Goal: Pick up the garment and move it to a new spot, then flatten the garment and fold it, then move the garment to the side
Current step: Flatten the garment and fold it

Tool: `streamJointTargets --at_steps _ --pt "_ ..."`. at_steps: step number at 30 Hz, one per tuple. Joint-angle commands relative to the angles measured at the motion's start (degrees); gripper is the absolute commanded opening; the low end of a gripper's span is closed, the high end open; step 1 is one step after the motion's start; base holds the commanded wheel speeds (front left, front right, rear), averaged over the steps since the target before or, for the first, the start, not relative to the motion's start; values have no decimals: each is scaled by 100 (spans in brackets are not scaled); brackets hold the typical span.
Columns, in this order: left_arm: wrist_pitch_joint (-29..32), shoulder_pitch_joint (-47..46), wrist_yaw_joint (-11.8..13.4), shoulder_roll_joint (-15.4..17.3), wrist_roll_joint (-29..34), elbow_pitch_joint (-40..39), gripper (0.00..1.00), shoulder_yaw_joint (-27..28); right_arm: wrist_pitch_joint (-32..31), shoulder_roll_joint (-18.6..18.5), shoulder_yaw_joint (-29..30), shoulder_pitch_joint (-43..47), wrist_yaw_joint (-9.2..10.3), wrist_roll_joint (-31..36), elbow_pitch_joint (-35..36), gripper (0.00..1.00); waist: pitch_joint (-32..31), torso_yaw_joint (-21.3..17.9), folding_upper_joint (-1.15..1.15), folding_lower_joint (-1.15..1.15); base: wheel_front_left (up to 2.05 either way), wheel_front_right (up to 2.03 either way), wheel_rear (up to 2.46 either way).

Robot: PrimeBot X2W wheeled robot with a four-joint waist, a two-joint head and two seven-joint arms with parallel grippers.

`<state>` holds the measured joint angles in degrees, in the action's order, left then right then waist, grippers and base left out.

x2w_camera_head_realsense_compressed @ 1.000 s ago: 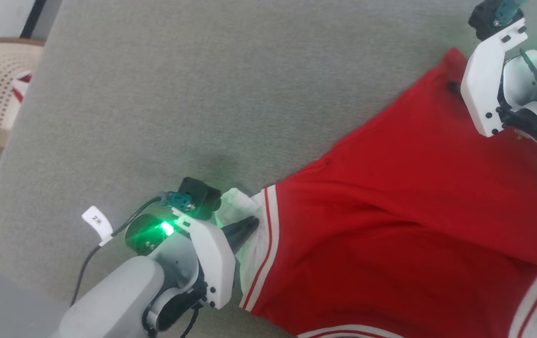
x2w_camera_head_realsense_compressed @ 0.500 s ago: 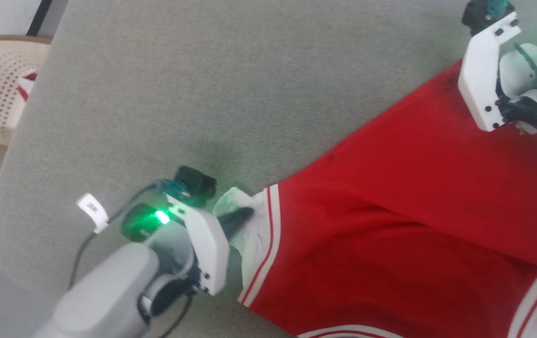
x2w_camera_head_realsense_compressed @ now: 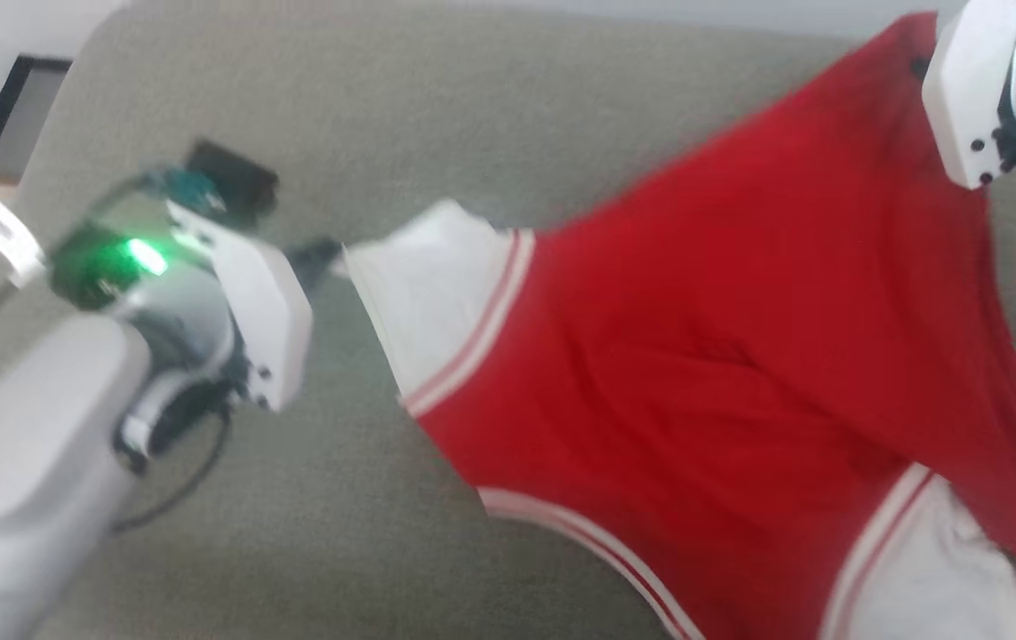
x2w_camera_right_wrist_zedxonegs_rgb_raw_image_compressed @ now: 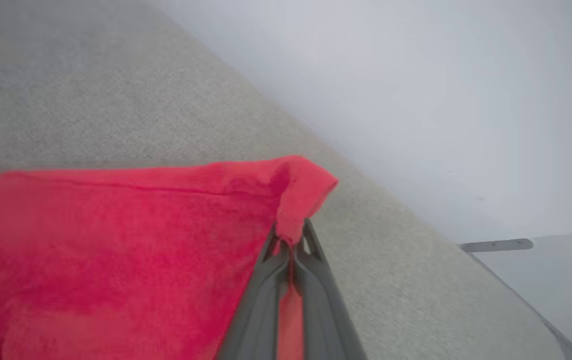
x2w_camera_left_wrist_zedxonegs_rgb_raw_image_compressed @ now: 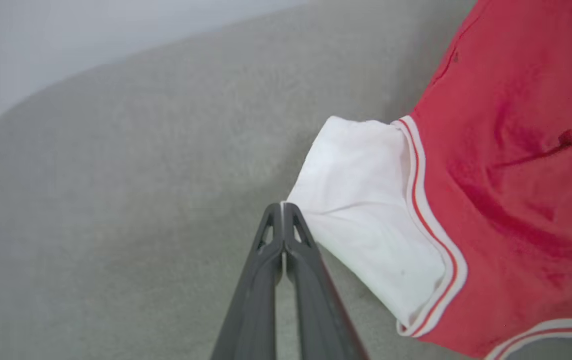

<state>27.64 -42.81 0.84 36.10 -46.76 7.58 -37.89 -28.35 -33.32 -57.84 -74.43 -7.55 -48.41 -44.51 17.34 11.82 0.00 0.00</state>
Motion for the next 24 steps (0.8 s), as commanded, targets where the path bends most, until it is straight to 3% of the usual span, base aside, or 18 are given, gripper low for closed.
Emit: streamJointTargets --at_steps 1,11,16,24 --pt "82 -226 27 80 41 -15 0 68 102 -55 -21 -83 13 -19 50 0 -223 -196 0 0 0 0 0" --pt "654 -1673 -198 355 356 311 0 197 451 -201 175 -397 13 155 325 0 -707 -595 0 0 0 0 0" --pt "752 -2380 -371 281 544 695 0 164 523 -182 389 -558 13 314 289 0 -819 -693 0 0 0 0 0" --pt "381 -3598 -574 35 966 1592 0 146 884 58 823 -871 13 764 -36 0 -610 -830 0 0 0 0 0"
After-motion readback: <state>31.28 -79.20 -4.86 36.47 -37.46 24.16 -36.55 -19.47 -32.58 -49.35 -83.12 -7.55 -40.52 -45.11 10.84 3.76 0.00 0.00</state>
